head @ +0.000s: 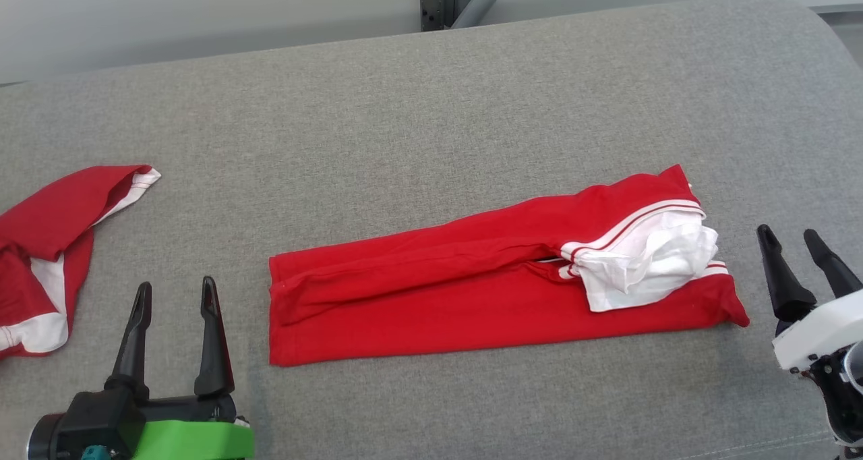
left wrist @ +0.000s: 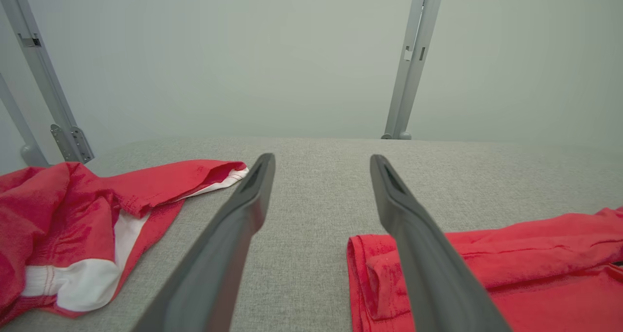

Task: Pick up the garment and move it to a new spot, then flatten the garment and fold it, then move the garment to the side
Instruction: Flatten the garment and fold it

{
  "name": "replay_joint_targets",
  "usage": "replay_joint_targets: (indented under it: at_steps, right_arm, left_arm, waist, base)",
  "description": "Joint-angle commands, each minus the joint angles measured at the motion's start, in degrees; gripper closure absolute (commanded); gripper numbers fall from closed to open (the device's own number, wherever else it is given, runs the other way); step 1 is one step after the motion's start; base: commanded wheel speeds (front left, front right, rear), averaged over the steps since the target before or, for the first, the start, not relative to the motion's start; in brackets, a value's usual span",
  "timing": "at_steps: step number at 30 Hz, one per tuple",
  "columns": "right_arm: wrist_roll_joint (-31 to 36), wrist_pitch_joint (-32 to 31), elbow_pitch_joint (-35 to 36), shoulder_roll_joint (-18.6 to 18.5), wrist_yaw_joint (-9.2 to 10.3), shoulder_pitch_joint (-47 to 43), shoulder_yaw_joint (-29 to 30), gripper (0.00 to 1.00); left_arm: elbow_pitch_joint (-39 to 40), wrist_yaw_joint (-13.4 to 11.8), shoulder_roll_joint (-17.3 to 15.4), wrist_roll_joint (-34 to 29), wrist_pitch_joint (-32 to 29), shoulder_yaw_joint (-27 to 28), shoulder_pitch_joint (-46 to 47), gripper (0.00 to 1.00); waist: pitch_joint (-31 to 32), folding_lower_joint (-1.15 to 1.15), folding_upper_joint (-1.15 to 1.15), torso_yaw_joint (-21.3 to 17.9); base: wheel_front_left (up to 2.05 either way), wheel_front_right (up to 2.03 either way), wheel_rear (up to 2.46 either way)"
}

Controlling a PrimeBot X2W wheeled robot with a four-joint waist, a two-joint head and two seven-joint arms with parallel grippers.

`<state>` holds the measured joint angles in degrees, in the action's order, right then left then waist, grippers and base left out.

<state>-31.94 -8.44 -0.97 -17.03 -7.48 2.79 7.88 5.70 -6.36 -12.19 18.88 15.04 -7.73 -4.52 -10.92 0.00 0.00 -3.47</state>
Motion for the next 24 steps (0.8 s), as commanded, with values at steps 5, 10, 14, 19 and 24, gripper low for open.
replay_joint_targets:
  at_steps: [5,10,14,19,24]
  right_arm:
    - [2.7,-5.1,-5.0,1.7,-0.02,6.0,-1.2,0.00]
    - [5.1,-9.9,-10.8,1.5,-0.02,9.8,-2.2,0.00]
    - [6.5,-11.9,-13.7,0.7,-0.03,10.7,-2.6,0.00]
    - [6.8,-12.4,-16.2,0.0,-0.02,11.2,-2.8,0.00]
    - [6.0,-13.4,-19.1,-0.8,-0.02,13.2,-4.2,0.00]
  left_arm:
    - [-1.3,4.4,4.1,-3.8,0.1,3.2,-1.2,0.00]
    - [-2.5,7.9,6.6,-5.6,0.2,5.3,0.7,0.00]
    - [-3.1,9.6,8.0,-6.3,0.2,7.0,1.1,0.00]
    - [-3.5,10.9,8.8,-6.7,0.2,8.4,1.5,0.00]
    - [-3.6,11.8,9.2,-6.9,0.2,8.7,2.8,0.00]
  waist:
    - [0.0,0.00,0.00,2.1]
    - [-1.3,0.00,0.00,3.9]
    - [-2.1,0.00,0.00,4.8]
    - [-3.0,0.00,0.00,5.1]
    - [-4.5,0.00,0.00,5.4]
  base:
    - [0.00,0.00,0.00]
    - [0.00,0.00,0.00]
    - [0.00,0.00,0.00]
    - [0.00,0.00,0.00]
    - [0.00,0.00,0.00]
